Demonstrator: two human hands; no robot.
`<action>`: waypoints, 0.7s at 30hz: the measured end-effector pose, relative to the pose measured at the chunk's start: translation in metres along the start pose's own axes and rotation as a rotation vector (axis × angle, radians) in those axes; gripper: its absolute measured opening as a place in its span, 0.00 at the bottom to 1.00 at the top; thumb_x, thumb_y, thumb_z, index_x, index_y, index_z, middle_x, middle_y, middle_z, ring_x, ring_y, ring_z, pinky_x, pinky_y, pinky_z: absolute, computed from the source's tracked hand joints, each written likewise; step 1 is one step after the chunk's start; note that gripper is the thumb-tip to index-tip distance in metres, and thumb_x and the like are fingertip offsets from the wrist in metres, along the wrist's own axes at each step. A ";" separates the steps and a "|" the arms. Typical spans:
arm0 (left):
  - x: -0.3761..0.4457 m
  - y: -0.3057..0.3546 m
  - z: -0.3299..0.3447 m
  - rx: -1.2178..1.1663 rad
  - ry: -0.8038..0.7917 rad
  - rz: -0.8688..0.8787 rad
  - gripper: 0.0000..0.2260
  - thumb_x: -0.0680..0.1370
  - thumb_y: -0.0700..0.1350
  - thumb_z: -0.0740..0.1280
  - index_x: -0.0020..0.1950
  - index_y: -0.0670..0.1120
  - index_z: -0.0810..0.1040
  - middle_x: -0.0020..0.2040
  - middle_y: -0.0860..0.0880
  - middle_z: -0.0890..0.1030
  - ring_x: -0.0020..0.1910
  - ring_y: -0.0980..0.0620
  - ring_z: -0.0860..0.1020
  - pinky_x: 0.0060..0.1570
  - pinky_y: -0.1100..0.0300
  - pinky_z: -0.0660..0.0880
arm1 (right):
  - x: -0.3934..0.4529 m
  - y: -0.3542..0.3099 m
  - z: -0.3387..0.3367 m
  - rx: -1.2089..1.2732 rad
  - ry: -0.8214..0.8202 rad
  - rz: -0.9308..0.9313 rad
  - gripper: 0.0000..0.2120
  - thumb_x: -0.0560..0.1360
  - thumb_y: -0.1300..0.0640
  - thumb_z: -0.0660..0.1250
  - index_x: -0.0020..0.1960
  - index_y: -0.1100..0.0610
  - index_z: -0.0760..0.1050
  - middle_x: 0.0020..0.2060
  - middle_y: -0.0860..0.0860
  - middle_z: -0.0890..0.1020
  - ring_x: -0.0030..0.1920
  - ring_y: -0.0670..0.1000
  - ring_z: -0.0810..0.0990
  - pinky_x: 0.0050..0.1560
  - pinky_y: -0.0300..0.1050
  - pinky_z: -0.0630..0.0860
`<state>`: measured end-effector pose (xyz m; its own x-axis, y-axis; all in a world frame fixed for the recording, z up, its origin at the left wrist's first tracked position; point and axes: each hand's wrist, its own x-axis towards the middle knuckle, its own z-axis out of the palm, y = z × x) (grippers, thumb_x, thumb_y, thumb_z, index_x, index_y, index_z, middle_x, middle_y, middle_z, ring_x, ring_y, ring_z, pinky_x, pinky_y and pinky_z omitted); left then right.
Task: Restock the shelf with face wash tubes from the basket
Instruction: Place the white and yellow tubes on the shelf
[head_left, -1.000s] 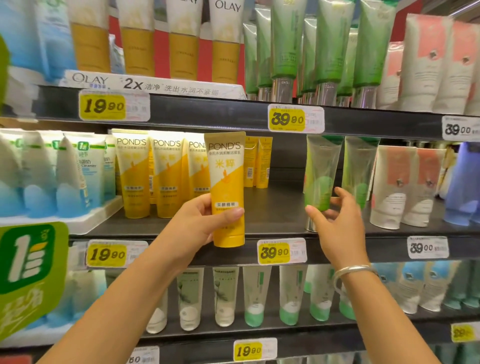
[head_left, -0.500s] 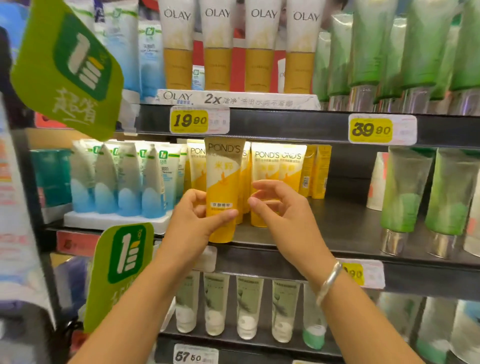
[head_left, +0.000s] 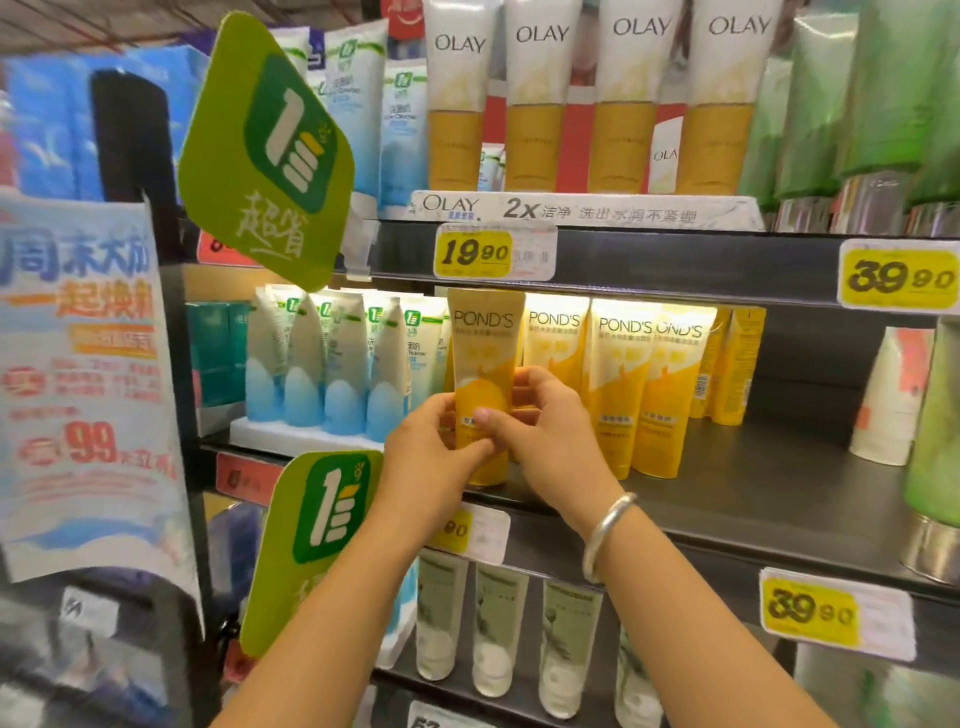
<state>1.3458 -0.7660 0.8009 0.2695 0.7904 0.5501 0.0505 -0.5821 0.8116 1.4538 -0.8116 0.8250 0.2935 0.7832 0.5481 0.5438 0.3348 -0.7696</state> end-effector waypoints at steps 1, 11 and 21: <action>0.000 0.000 0.002 0.032 0.024 0.010 0.16 0.70 0.44 0.72 0.46 0.61 0.70 0.41 0.62 0.76 0.41 0.64 0.76 0.36 0.70 0.74 | 0.002 0.001 0.002 0.009 0.010 0.005 0.13 0.70 0.56 0.71 0.53 0.51 0.73 0.50 0.50 0.81 0.52 0.51 0.80 0.52 0.53 0.80; 0.000 0.000 0.006 0.127 0.129 -0.019 0.19 0.72 0.45 0.72 0.53 0.56 0.64 0.42 0.60 0.72 0.38 0.65 0.72 0.27 0.82 0.67 | 0.007 0.010 0.013 0.111 0.044 0.037 0.11 0.71 0.56 0.70 0.50 0.48 0.72 0.51 0.50 0.81 0.53 0.51 0.79 0.52 0.51 0.80; -0.004 0.002 0.008 0.156 0.120 -0.059 0.22 0.72 0.46 0.71 0.62 0.52 0.66 0.53 0.54 0.73 0.46 0.62 0.72 0.40 0.72 0.71 | 0.005 0.007 0.012 0.145 0.055 0.050 0.15 0.72 0.55 0.69 0.58 0.52 0.72 0.53 0.50 0.80 0.54 0.50 0.79 0.52 0.49 0.80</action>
<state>1.3522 -0.7716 0.7990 0.1453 0.8354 0.5300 0.2140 -0.5496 0.8076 1.4492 -0.7987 0.8185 0.3623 0.7723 0.5219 0.4089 0.3715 -0.8335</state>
